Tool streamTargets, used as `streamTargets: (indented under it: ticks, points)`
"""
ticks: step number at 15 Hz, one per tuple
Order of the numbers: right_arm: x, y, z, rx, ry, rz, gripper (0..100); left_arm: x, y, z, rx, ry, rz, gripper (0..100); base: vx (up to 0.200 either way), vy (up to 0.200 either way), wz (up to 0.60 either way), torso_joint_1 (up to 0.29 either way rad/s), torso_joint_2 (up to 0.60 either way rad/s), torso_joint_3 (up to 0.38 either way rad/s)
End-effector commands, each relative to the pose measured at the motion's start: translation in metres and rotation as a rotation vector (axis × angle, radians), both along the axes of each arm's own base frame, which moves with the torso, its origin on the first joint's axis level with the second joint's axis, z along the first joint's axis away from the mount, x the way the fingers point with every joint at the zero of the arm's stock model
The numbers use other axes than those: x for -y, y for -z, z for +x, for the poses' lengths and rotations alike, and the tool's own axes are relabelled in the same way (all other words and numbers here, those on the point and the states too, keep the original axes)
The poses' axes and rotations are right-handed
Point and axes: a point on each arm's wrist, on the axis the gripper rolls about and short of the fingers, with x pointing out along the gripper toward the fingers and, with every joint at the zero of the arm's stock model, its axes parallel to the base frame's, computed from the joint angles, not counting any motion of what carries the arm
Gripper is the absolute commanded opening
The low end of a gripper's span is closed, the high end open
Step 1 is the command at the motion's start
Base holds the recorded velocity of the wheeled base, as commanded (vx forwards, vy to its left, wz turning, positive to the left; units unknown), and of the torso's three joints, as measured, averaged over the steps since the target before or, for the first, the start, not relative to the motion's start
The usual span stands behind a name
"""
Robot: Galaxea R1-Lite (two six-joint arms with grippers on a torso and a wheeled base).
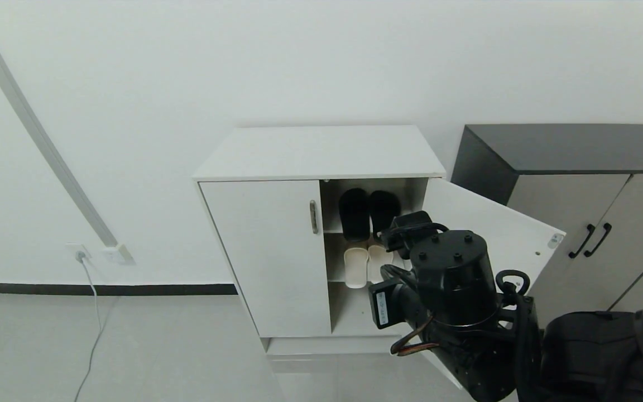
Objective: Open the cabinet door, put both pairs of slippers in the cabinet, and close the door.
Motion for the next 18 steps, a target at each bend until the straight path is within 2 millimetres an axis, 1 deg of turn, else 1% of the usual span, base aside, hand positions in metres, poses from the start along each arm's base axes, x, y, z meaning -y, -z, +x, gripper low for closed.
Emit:
streamTargets:
  ticks: [1,4,7,18]
  points:
    - [0.0013,-0.0012,-0.0003,0.002,0.0,0.002,0,0.0,0.0,0.0001,-0.001,0.0,0.0,0,0.0,0.0,0.0,0.242,-0.55,-0.325]
    - [0.0033,-0.004,-0.0004,0.01,0.003,0.002,0,0.0,0.0,0.0001,-0.001,-0.001,0.0,0,0.0,0.0,0.0,0.246,-0.59,-0.328]
    - [0.0088,-0.0026,-0.0049,0.005,-0.001,-0.011,0,0.0,0.0,0.0001,-0.001,-0.001,-0.002,0,0.0,0.0,0.0,0.217,-0.53,-0.281]
    - [0.0094,-0.0019,-0.0055,0.002,-0.009,-0.013,0,0.0,0.0,0.0001,-0.001,-0.001,-0.002,0,0.0,0.0,0.0,0.007,-0.02,-0.01]
